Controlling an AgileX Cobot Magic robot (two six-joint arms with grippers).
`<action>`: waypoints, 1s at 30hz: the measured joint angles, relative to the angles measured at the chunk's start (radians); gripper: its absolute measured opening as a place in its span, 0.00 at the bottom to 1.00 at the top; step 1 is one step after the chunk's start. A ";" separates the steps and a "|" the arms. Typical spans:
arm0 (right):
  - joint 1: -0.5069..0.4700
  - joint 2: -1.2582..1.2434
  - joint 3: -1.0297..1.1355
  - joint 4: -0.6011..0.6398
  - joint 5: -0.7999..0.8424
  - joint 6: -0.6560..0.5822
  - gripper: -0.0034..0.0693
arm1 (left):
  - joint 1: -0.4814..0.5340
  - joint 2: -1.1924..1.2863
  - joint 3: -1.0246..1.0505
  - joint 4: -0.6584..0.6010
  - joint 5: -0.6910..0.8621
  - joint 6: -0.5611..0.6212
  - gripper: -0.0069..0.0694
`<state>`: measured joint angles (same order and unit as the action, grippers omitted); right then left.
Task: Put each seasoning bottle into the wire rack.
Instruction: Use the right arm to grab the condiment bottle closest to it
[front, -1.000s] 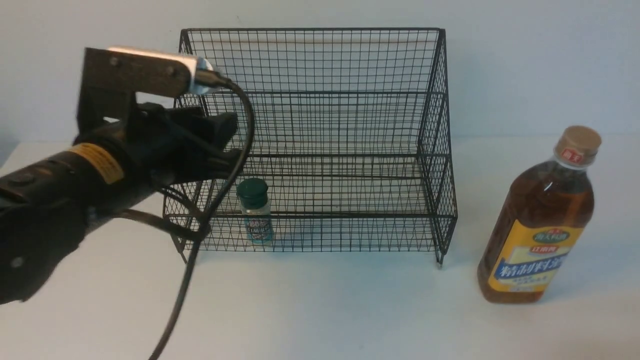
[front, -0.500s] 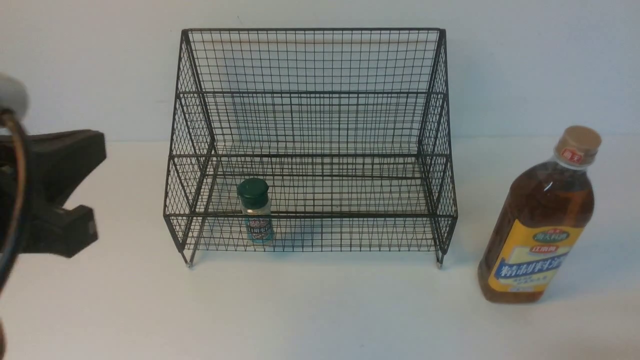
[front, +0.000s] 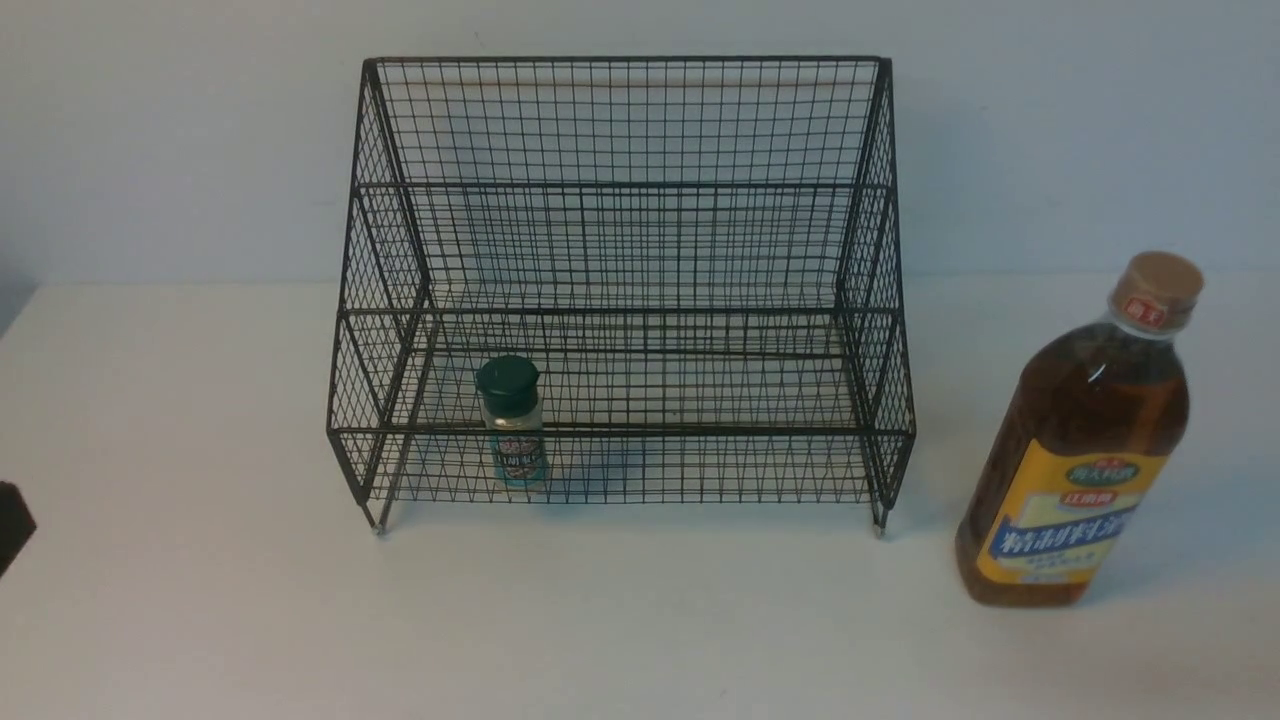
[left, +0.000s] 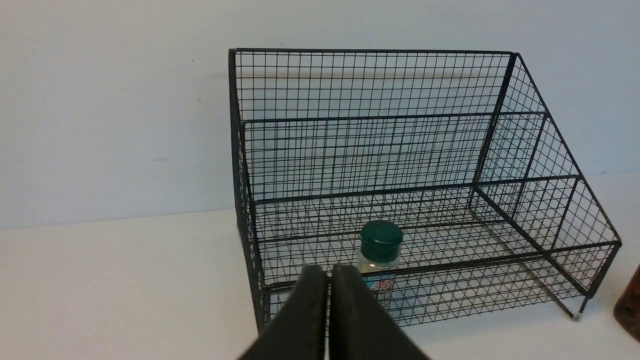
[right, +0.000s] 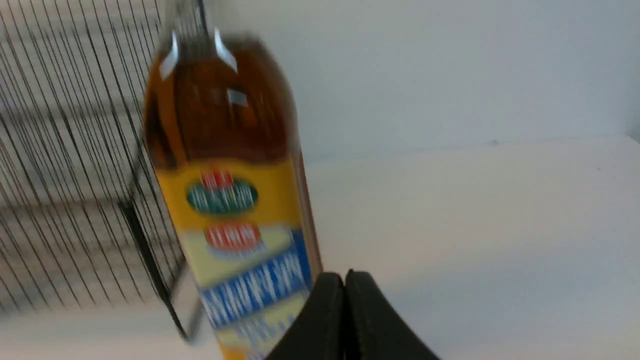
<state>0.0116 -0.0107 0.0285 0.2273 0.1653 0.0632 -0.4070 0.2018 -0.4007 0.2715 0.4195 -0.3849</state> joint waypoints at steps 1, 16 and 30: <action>0.000 0.000 0.000 0.012 -0.019 0.005 0.03 | 0.000 -0.005 0.006 0.006 0.001 -0.003 0.08; 0.006 -0.001 -0.022 0.278 -0.251 -0.045 0.03 | 0.000 -0.084 0.041 0.040 0.104 -0.051 0.08; 0.013 0.554 -0.429 -0.017 -0.054 -0.049 0.03 | 0.000 -0.084 0.041 0.044 0.109 -0.053 0.08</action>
<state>0.0248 0.5433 -0.4006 0.2102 0.1108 0.0146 -0.4070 0.1179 -0.3599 0.3153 0.5284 -0.4380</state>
